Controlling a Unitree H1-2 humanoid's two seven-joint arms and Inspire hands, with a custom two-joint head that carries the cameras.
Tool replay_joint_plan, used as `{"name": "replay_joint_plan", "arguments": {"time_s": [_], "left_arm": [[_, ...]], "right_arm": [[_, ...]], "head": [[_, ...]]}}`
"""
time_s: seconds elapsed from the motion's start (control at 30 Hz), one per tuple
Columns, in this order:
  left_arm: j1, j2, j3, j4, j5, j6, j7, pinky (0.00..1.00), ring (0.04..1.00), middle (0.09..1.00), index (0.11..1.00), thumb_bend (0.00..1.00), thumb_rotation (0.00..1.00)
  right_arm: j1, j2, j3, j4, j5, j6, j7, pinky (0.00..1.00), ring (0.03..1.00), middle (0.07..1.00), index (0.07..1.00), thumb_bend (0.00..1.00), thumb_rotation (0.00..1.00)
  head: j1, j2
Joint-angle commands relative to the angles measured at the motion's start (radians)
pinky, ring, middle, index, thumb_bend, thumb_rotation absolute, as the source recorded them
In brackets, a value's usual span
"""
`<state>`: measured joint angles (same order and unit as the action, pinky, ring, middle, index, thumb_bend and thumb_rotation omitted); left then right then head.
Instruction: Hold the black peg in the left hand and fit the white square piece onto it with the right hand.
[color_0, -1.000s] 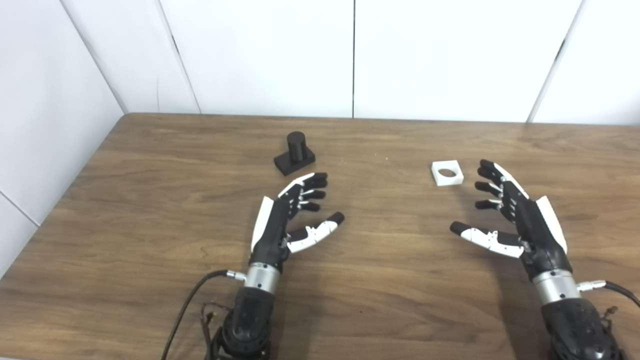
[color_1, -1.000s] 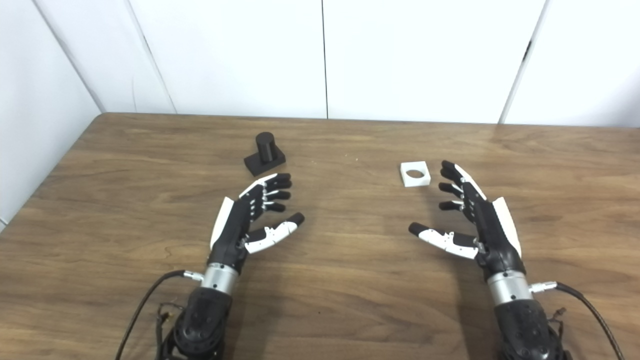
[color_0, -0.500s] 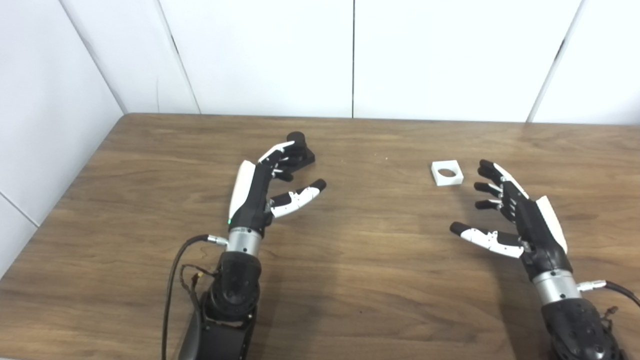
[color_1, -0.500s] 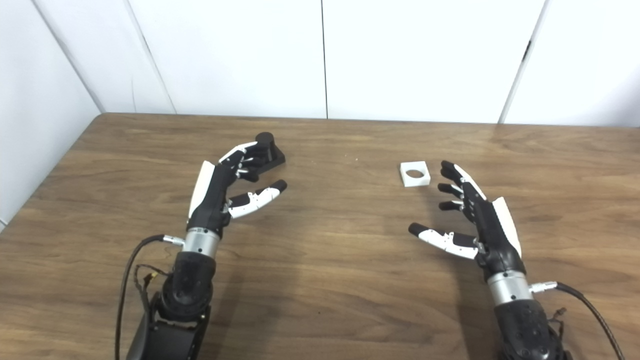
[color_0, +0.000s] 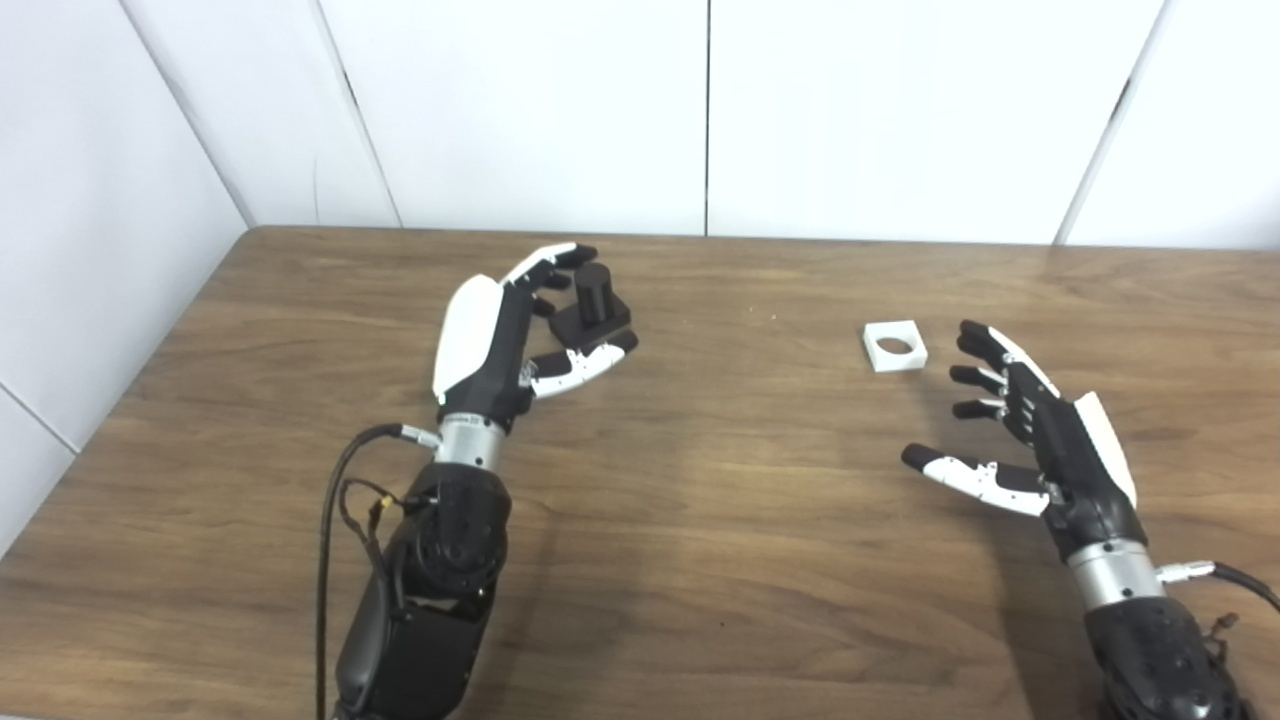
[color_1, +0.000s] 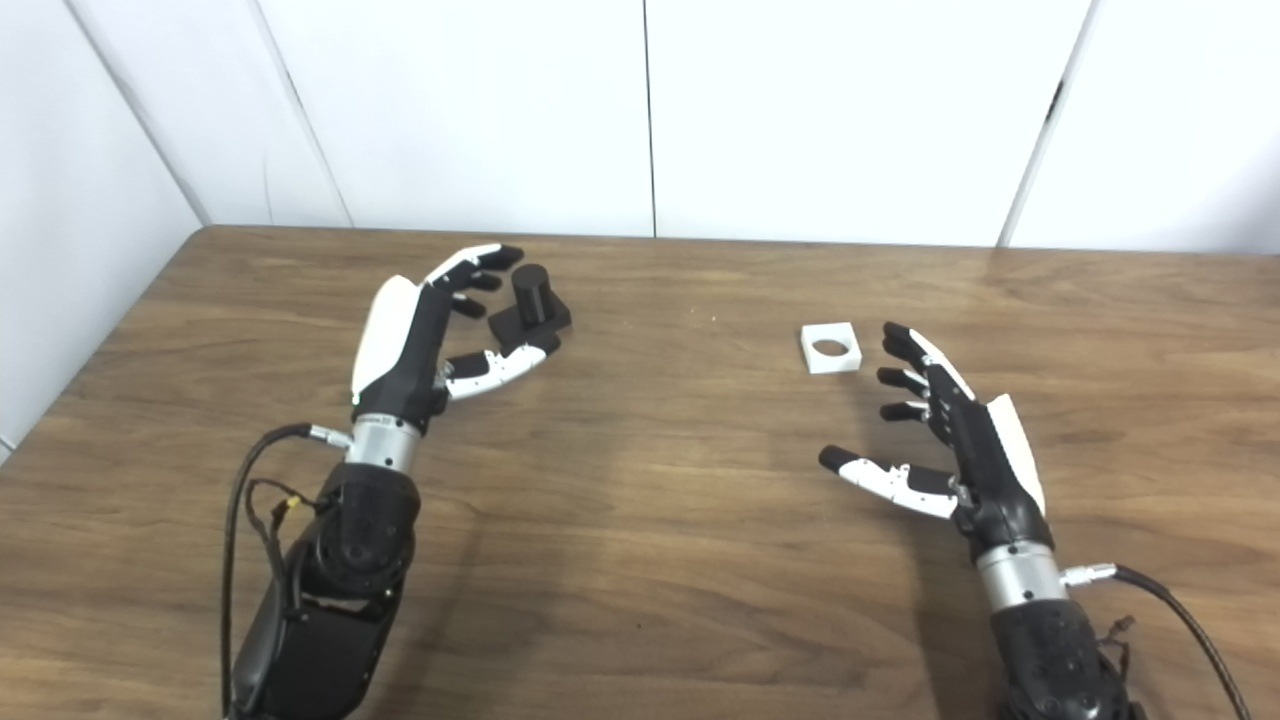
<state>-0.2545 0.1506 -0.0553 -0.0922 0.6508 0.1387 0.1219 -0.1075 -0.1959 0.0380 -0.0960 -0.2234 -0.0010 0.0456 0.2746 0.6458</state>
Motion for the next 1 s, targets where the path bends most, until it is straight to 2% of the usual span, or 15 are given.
{"name": "replay_joint_plan", "arguments": {"time_s": [0.0,0.23,0.43,0.6,0.77,0.97], "left_arm": [[-0.063,0.027,0.003,0.001,0.044,0.008,0.031,0.64,0.768,0.805,0.765,0.69,0.32],[-0.118,0.075,-0.011,0.059,0.114,0.028,0.036,0.64,0.806,0.829,0.77,0.67,0.36],[-0.148,0.092,-0.016,0.094,0.131,0.033,0.051,0.66,0.838,0.846,0.762,0.68,0.34],[-0.172,0.097,-0.037,0.105,0.176,0.082,0.037,0.76,0.88,0.877,0.767,0.73,0.38],[-0.192,0.11,-0.07,0.128,0.215,0.132,0.009,0.87,0.961,0.939,0.787,0.77,0.45],[-0.21,0.122,-0.09,0.158,0.226,0.167,-0.015,0.89,0.986,0.963,0.791,0.81,0.49]], "right_arm": [[-0.023,-0.003,-0.011,-0.027,0.004,-0.027,-0.011,0.67,0.811,0.889,0.884,0.74,0.17],[-0.022,-0.002,-0.016,-0.029,0.008,-0.033,-0.01,0.66,0.806,0.889,0.875,0.73,0.16],[-0.02,-0.003,-0.018,-0.036,0.01,-0.018,-0.006,0.66,0.816,0.899,0.882,0.75,0.2],[-0.018,-0.003,-0.018,-0.041,0.01,-0.02,-0.004,0.65,0.802,0.895,0.876,0.74,0.19],[-0.018,-0.005,-0.017,-0.042,0.005,-0.019,-0.004,0.65,0.801,0.89,0.878,0.74,0.19],[-0.017,-0.003,-0.018,-0.045,0.011,-0.02,-0.003,0.65,0.797,0.889,0.878,0.74,0.18]], "head": [[0.001,0.002],[-0.003,0.001],[-0.006,0.002],[-0.009,0.004],[-0.015,0.002],[-0.02,0.001]]}}
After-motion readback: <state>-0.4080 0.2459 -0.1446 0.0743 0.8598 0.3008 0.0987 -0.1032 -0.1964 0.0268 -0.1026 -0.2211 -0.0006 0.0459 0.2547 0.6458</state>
